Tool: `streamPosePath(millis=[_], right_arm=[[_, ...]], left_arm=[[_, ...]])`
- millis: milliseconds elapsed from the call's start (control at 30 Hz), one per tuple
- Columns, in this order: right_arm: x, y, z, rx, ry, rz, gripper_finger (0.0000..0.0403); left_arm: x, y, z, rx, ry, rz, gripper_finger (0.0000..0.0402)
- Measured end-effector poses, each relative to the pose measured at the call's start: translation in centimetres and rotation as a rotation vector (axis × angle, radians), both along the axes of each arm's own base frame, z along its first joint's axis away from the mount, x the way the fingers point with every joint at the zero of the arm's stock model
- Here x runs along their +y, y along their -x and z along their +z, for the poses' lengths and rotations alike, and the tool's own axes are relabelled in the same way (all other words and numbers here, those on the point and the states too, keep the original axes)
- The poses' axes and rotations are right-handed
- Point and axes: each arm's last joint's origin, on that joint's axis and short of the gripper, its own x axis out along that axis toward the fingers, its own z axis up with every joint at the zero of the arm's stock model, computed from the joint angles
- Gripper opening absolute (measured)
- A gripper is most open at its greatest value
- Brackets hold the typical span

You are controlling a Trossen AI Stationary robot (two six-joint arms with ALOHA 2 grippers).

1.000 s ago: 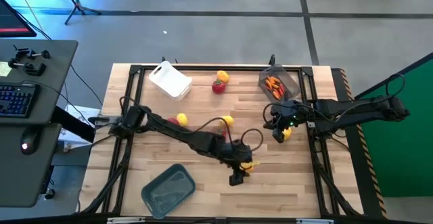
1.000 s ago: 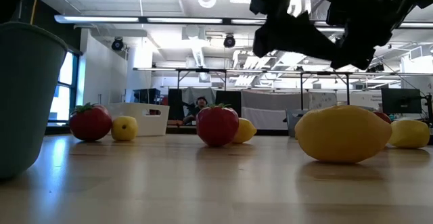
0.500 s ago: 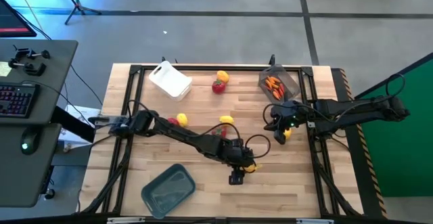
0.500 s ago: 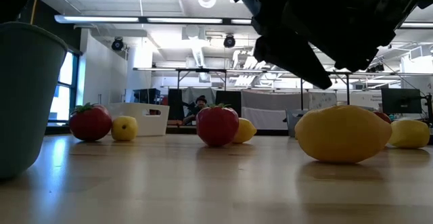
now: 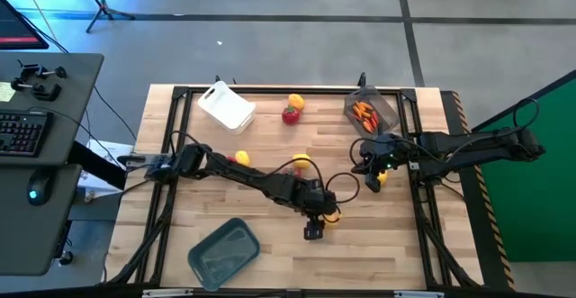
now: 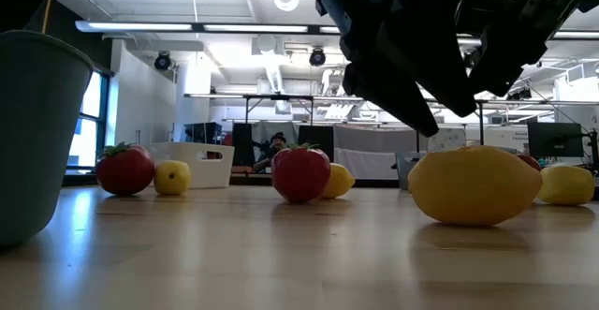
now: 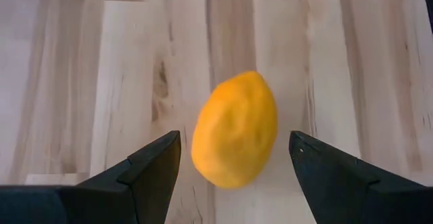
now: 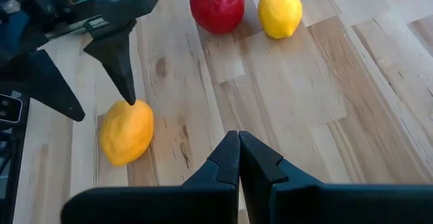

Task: Sort produce into baskets
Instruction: Put the lemon into the blue bin

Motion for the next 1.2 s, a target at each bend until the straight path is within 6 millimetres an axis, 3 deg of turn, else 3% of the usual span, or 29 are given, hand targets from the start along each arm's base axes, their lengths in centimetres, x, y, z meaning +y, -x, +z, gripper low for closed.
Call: streamPosePath(millis=[600,800,1200], right_arm=[[0.0,0.0,0.0,0.001,0.013,0.023,0.0000],[0.0,0.0,0.0,0.000,0.016,0.026,0.0000],[0.0,0.0,0.0,0.003,0.017,0.025,0.0000]], left_arm=[[-0.1,-0.5,-1.1,-0.007,0.017,-0.015,0.0265],[0.1,-0.6,-1.1,-0.030,-0.073,-0.084,0.0265],[-0.2,-1.1,-3.1,-0.025,-0.110,-0.134,0.0265]])
